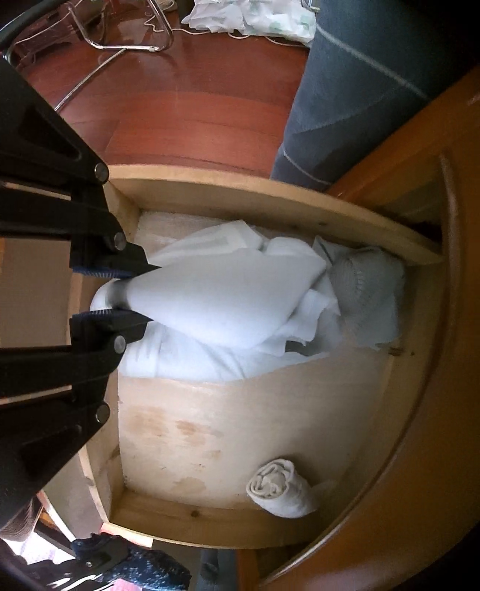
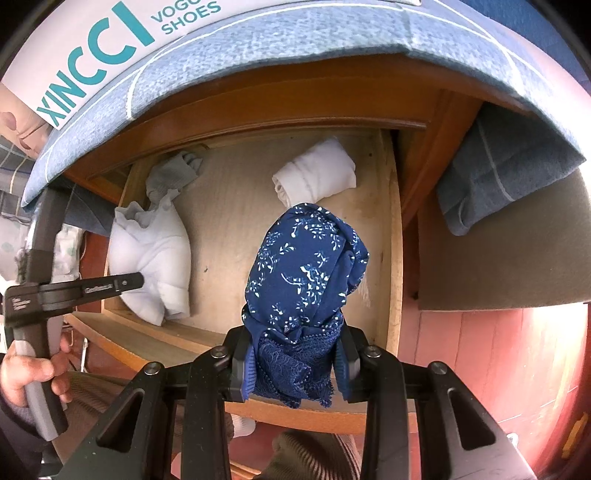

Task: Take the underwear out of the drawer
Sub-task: 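Lift the white bra with the left gripper and carry it toward the white box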

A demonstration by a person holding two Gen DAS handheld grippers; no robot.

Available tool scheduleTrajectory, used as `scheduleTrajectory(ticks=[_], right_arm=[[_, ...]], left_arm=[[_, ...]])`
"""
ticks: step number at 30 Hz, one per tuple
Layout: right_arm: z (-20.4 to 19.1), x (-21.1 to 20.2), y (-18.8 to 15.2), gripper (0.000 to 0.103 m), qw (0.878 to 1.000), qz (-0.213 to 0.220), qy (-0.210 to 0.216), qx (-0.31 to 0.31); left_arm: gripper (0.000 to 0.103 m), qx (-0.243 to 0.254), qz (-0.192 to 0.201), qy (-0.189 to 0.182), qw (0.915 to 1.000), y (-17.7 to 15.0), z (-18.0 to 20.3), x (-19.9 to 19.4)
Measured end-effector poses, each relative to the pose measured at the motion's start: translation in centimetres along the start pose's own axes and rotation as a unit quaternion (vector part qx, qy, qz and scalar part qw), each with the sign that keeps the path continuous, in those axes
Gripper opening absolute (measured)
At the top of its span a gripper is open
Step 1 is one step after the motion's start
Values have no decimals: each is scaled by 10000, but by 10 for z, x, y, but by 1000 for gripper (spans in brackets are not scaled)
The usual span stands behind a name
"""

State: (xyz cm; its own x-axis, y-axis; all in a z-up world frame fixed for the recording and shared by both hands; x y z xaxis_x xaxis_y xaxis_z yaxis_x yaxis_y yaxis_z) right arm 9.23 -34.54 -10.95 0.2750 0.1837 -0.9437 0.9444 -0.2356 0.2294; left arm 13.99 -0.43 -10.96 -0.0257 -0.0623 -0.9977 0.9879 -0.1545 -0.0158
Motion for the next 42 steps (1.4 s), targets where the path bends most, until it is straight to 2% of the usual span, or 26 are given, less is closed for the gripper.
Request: scheduleTrajectory(ticks=[10,24,33,42], right_arm=[[0,0,0,31,10000,33,-68,-10],[1,-2,0,31,9999,55,-87,17],[1,0,0,31,9999,11,-106,5],[2,-1,1,31,10000,27,-61,59]], left_arm=[[13,290,503,-59,9983,-6,12,-39],[13,651,1156,-227,9909,-40,13,-107],[13,923,1637,-361,9815,-56,20,-160],[13,1349,2305,-357,9630,-70,22,-239]])
Point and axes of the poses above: each gripper's, at about its wrist camera, not at the fingertips, and x roughly the way its jaws point, z to its right, y to its top, the point moved 2 cm from there along x, roughly the way its jaws point, and after that the axes turned 5 degrees about x, right-handed, at the moved point
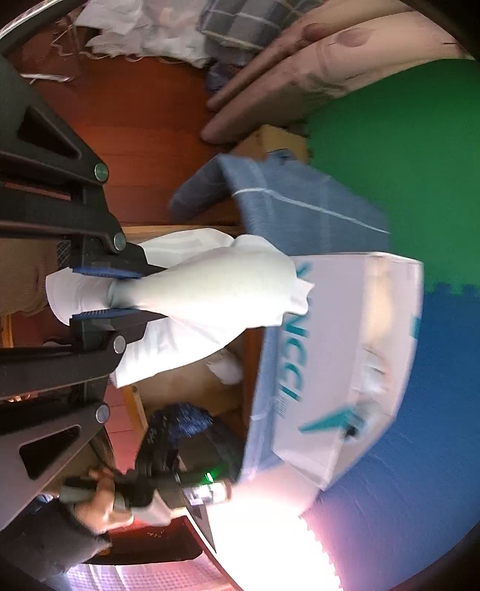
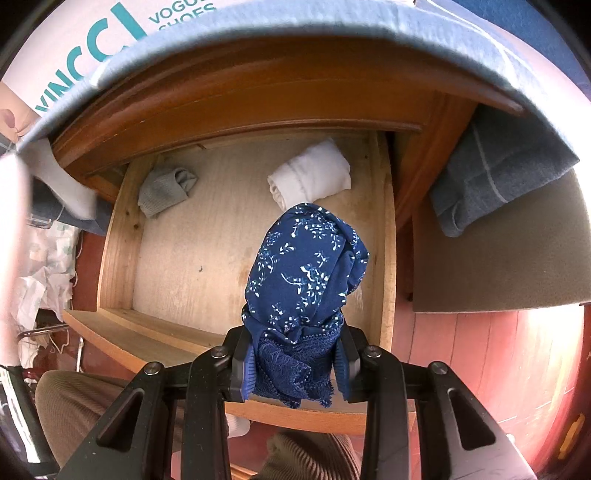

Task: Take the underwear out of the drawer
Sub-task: 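Lift the white bra with the left gripper and carry it toward the white box, then lower the white bra into the white box and open the left gripper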

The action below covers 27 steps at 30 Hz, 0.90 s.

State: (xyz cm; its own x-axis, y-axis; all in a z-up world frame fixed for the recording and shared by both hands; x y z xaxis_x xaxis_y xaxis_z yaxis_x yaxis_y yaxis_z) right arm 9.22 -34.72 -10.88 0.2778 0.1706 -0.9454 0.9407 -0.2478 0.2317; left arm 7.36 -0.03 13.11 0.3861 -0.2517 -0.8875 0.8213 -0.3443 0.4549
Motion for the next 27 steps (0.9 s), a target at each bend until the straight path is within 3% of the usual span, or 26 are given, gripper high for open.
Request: scheduleTrajectory(ticks=[7,12,16,19,25,27], right_arm=[[1,0,0,31,10000,6,47,21],[2,0,1,31,9999,-10,114,50],[2,-1,1,31,9999,5,140,42],[3,-2,1,32,9999,1,151,45],[5,-3,1,32,9997,-9,207,85],[5,-3,1,32,9997,-11,235,73]], left_arm=[[13,97,613,-276,9977,31,0,-77],[13,273,1269,-184,9914,83,5,-140],[13,409,1630,-26,9858,128,9,-160],[13,536,1783,156,9824,164,14,-153],[13,646,1447,296,9869,218,17,-86],[13,678,1222,188,9900,230,17,-51]])
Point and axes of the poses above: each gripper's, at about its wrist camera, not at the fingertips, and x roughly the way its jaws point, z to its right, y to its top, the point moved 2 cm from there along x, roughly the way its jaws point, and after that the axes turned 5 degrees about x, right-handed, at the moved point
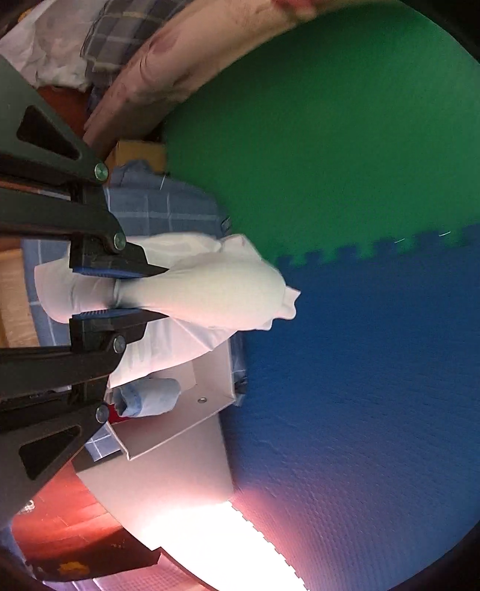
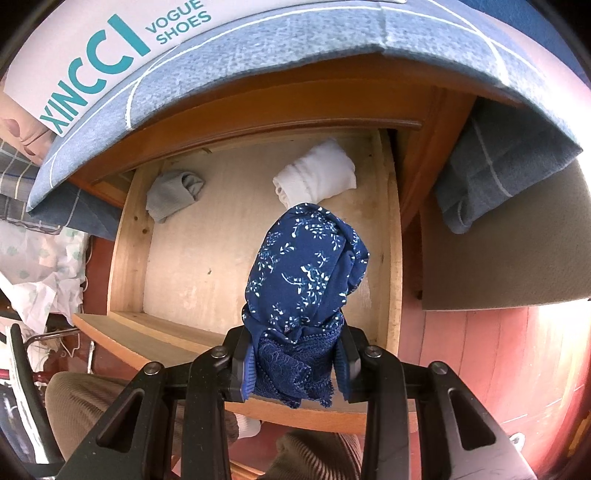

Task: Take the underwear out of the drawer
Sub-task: 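Lower the white bra into the white box and open the left gripper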

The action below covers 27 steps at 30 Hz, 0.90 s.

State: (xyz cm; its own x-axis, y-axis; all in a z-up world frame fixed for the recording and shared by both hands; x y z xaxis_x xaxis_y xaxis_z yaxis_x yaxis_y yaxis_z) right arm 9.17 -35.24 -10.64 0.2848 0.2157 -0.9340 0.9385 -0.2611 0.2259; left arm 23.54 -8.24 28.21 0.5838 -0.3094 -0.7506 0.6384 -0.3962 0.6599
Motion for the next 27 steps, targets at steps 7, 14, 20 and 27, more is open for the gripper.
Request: scheduleTrajectory(ticks=[7,14,20,27], right_arm=[[1,2,1,32,9999,-60,87,5],[0,4,1,32,9999,-86,136,28],[0,3,1,32,9999,-81,85,-8],[-3,4,0,32,10000,-48,-38,-38]], left_arm=[[13,475,-708,382,9956,-24,13,101],[20,376,-944,512,9935,-51,4,139],[51,56,-741,335,9967,-47,-9,122],[52,273,-540,557,9966,-58,-1,78]])
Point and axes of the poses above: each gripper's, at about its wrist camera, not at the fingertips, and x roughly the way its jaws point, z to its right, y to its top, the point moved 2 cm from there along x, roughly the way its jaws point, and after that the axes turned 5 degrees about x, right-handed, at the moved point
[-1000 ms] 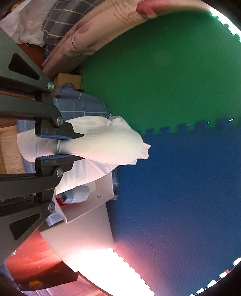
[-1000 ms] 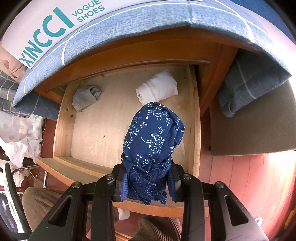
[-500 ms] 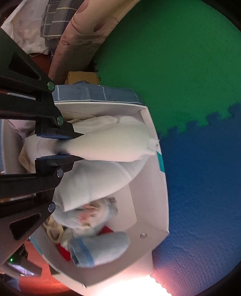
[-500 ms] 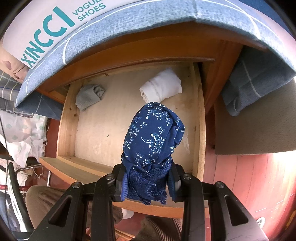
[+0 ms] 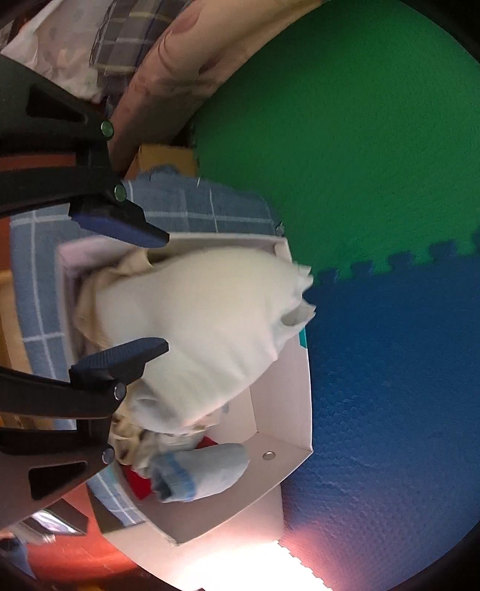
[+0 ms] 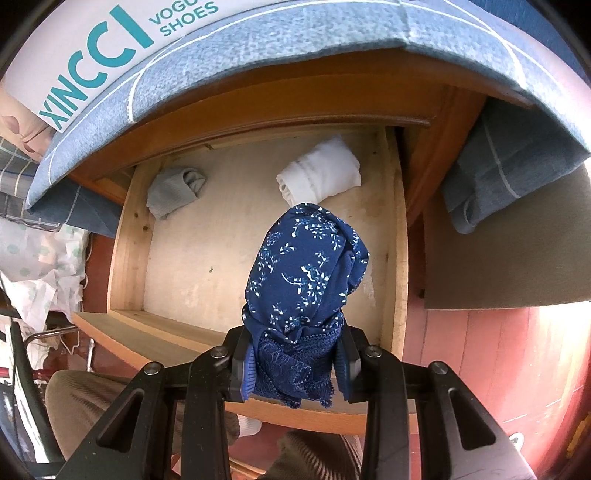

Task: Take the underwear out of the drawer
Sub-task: 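Lower the white bra into the white box and open the left gripper, then carry the navy floral underwear into the white box and open the right gripper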

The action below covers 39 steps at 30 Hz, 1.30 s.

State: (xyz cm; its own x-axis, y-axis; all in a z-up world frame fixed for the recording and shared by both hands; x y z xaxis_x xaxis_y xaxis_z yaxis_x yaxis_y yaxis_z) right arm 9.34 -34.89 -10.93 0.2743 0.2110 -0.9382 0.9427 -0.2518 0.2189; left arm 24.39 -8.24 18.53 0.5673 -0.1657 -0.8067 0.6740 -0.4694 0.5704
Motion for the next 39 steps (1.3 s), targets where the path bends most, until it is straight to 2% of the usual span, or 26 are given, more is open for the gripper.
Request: scheduleTrajectory(ticks=[5,8,13,15,18,21,25,33,39], right_arm=[[-3,-2,-1,32,9998,89,-138,-71],[-5,-7,-2,32,9995,249,-187,-104],[-2,-16,0,32,9987,460,-198,-49],[-3,-23,-1,32,9985,525,-166,-59],[-9,-41,-1,32,9973,702,-162,-173],[-15,-61,-2,32,9960,838,-125,-287],[-22,-94,-1,32,9934,1062,-80,-421],[-34,-169,14,32,9856,1579,-33,-606],[-57,-226,56,32,9754,2075,48,-737]], left_arm=[[52,-127,235,49,9996,-25,-10,-38],[53,-281,365,82,9989,-52,-18,-58],[55,-213,418,577,9972,-105,-17,-72],[55,-222,351,655,9970,-129,-15,-69],[55,-262,44,677,9974,-165,-8,-49],[55,-411,-221,651,9968,-193,-3,-28],[55,-654,-367,665,9950,-225,4,-6],[55,-810,-650,805,9913,-260,14,25],[55,-877,-787,811,9897,-268,15,38]])
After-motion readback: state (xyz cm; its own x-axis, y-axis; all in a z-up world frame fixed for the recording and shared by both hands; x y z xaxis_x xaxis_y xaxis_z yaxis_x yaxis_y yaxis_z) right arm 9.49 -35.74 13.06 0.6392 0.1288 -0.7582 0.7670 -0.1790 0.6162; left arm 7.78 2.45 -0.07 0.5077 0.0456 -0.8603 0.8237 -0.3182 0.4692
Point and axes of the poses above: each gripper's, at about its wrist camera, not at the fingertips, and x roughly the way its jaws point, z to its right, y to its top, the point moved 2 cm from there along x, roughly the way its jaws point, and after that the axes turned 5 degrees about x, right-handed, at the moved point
